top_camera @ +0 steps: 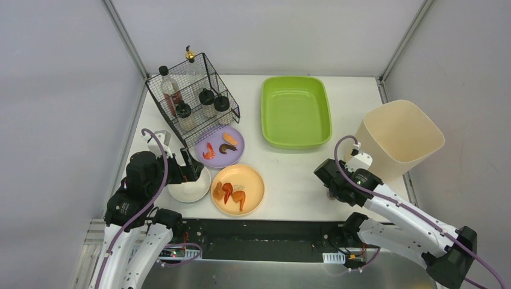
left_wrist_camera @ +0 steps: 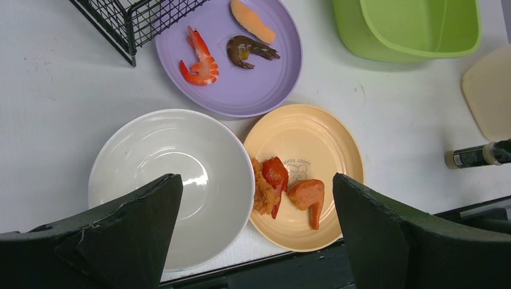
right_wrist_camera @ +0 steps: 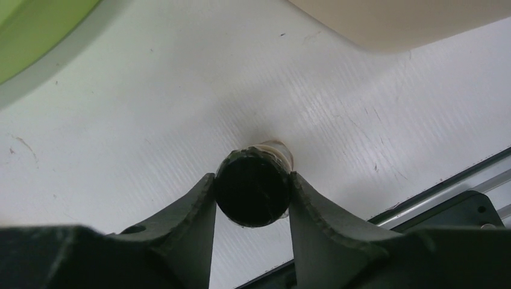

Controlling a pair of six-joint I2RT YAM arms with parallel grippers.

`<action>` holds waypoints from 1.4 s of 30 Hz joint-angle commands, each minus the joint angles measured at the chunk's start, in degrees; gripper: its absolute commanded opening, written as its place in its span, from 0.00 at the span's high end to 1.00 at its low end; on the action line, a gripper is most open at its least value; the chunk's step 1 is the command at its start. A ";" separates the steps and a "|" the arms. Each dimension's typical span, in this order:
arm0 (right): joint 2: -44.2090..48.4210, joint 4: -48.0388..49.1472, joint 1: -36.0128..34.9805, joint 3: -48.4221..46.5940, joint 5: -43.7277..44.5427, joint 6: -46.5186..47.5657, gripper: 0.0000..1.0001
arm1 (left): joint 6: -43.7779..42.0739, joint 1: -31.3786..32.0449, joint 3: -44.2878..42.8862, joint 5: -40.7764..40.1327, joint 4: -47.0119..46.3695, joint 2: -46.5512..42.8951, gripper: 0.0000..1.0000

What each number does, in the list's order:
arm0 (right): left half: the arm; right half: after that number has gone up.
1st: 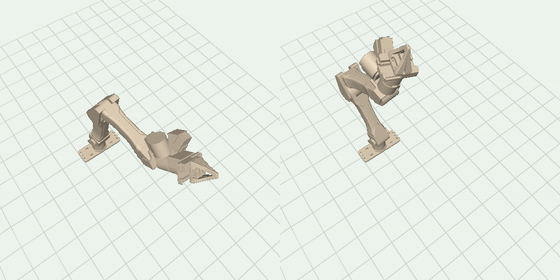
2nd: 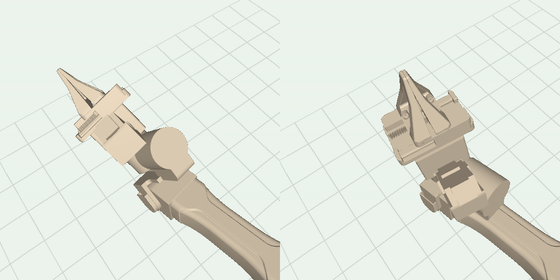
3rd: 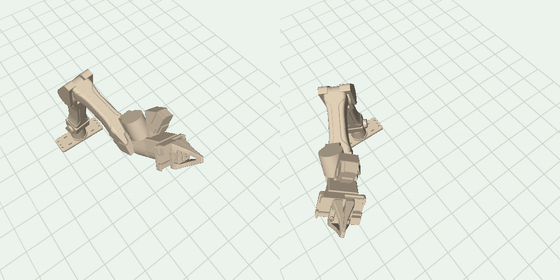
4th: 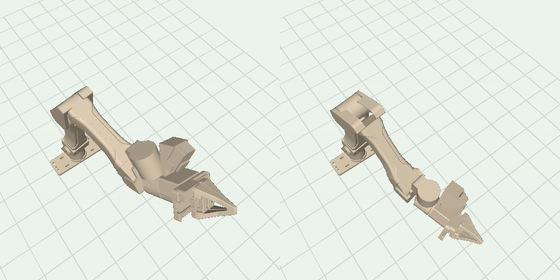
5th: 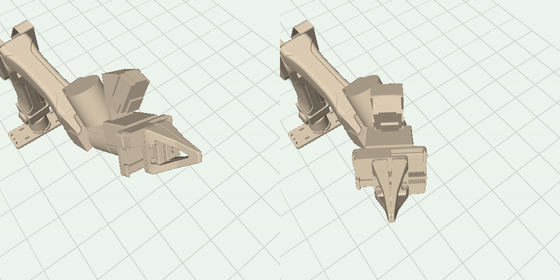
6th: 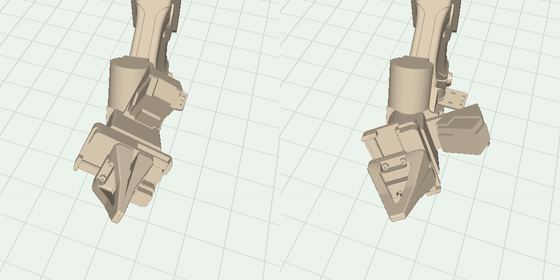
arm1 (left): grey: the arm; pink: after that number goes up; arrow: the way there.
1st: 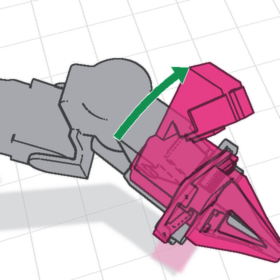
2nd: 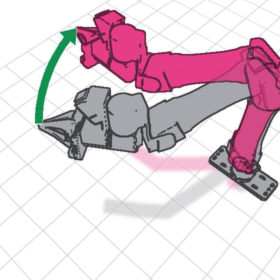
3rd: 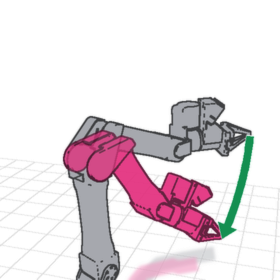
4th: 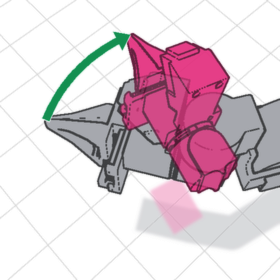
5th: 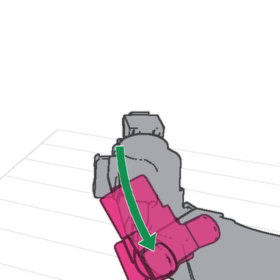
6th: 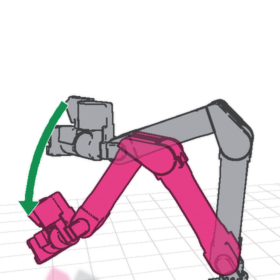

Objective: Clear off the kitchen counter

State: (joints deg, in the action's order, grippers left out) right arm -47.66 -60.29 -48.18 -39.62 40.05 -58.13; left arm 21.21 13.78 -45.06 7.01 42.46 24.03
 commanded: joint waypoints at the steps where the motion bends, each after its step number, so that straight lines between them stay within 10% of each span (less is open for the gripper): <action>1: -1.29 2.44 0.71 0.41 -0.13 1.83 0.66 | -0.12 -0.51 -0.91 0.54 -0.62 0.01 0.00; 6: -2.69 3.73 0.66 -1.72 -1.73 4.99 1.00 | -0.13 -0.51 -0.90 0.54 -0.62 -0.04 0.00; 23: -14.59 19.35 -2.59 -21.93 -9.49 24.81 1.00 | 0.03 -0.51 -0.77 -2.76 -0.53 -1.20 0.00; 42: -51.57 41.13 -4.02 -62.04 -33.11 45.74 1.00 | 1.19 -0.64 -0.57 -14.01 0.08 -6.08 0.00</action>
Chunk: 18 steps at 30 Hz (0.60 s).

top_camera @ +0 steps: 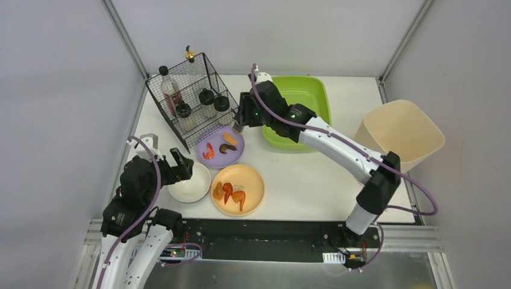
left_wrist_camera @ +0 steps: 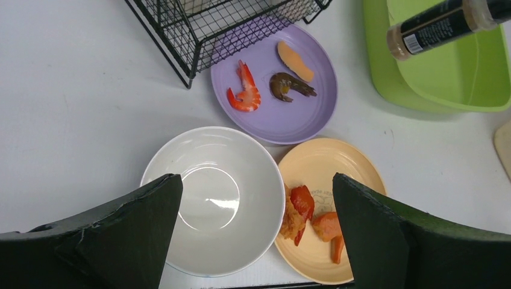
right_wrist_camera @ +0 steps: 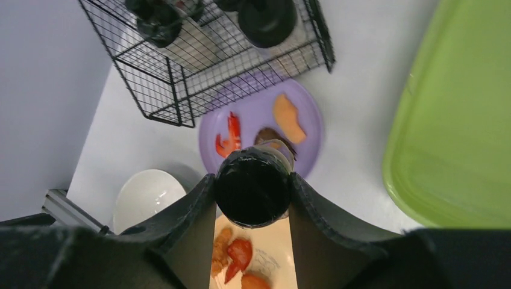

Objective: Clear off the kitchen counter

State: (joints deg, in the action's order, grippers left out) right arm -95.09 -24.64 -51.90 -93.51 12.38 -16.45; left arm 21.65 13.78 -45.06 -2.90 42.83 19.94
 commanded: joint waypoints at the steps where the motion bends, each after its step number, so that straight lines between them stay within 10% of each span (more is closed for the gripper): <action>1: -5.86 5.69 -0.26 -10.14 -6.12 4.23 1.00 | 0.81 -0.70 -0.54 -4.48 -0.29 -2.35 0.00; 18: -29.10 11.37 -0.59 -33.83 -6.36 8.01 1.00 | 0.48 -2.26 -0.65 -2.49 -0.27 -0.72 0.00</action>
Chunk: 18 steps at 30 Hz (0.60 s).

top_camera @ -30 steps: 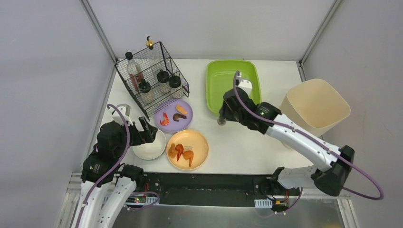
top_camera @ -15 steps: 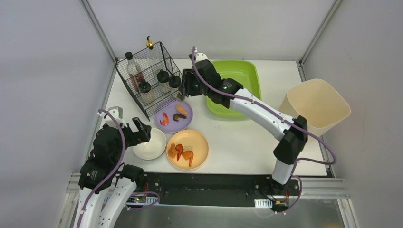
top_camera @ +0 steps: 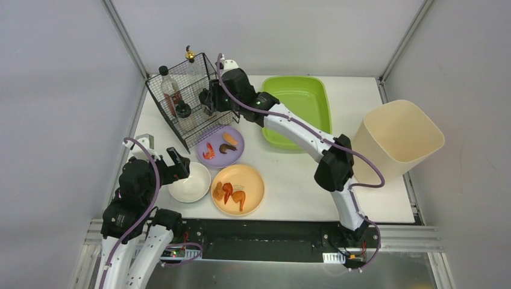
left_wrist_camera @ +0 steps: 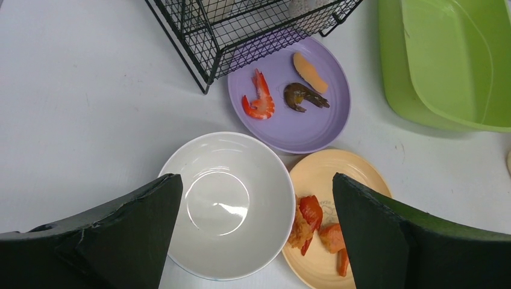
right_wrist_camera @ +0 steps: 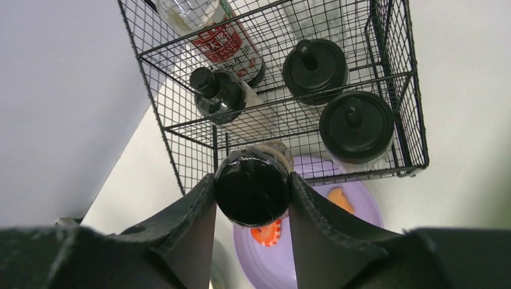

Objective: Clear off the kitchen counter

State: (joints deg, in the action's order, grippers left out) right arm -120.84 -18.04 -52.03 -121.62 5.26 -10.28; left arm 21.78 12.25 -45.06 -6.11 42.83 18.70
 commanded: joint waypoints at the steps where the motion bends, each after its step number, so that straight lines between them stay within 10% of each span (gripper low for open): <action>1: -5.28 4.57 -0.52 -7.25 1.02 2.11 1.00 | 0.37 -0.78 -0.65 0.79 -0.29 0.62 0.00; 18: -16.65 5.23 -1.55 -14.42 4.40 7.98 1.00 | 0.28 -1.91 -0.67 1.93 -0.24 1.14 0.00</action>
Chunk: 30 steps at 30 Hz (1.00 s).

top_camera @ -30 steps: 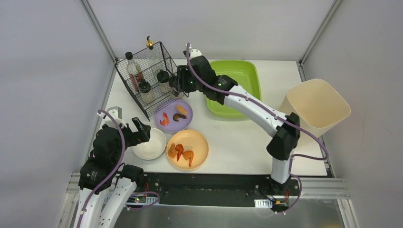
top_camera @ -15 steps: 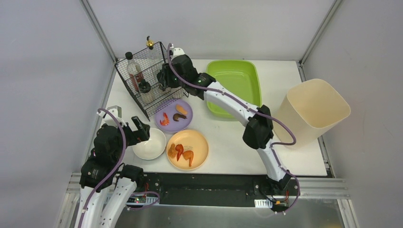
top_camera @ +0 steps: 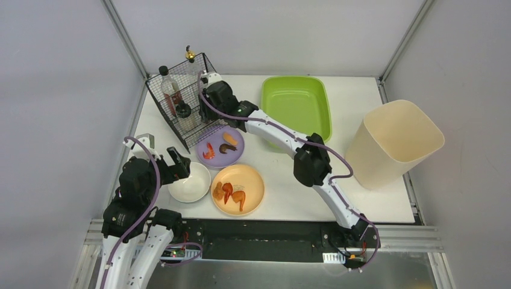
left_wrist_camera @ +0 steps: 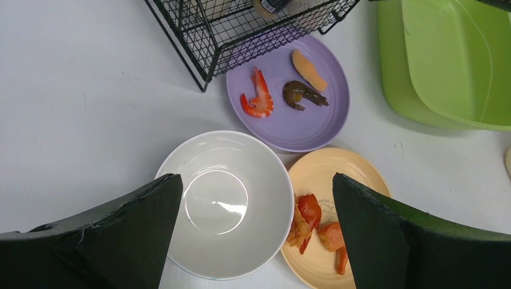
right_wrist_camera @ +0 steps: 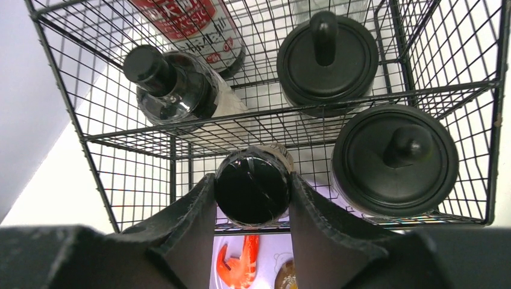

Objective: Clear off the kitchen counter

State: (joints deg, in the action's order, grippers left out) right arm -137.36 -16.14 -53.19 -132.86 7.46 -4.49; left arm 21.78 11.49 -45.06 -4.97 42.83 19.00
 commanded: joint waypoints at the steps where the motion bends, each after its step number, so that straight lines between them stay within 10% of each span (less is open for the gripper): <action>1: -0.40 3.12 -0.45 -3.16 2.25 2.28 1.00 | 0.28 -1.24 -0.66 0.87 -0.28 0.80 0.00; 7: -2.14 2.45 -1.16 -3.12 4.67 3.11 0.99 | 0.28 -1.64 -0.65 0.96 -0.28 0.92 0.00; 20: -2.06 2.99 -3.15 -3.92 7.81 4.03 0.34 | 0.28 -1.73 -0.65 0.93 -0.29 1.05 0.00; 30: 7.50 5.95 -5.80 4.05 10.85 4.05 0.21 | 0.28 -1.69 -0.56 0.79 -0.29 1.19 0.00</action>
State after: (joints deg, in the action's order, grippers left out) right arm -139.24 -14.37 -57.63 -132.16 15.77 -0.95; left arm 21.78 10.37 -45.06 -4.58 42.83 19.55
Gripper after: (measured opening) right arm 0.788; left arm 0.995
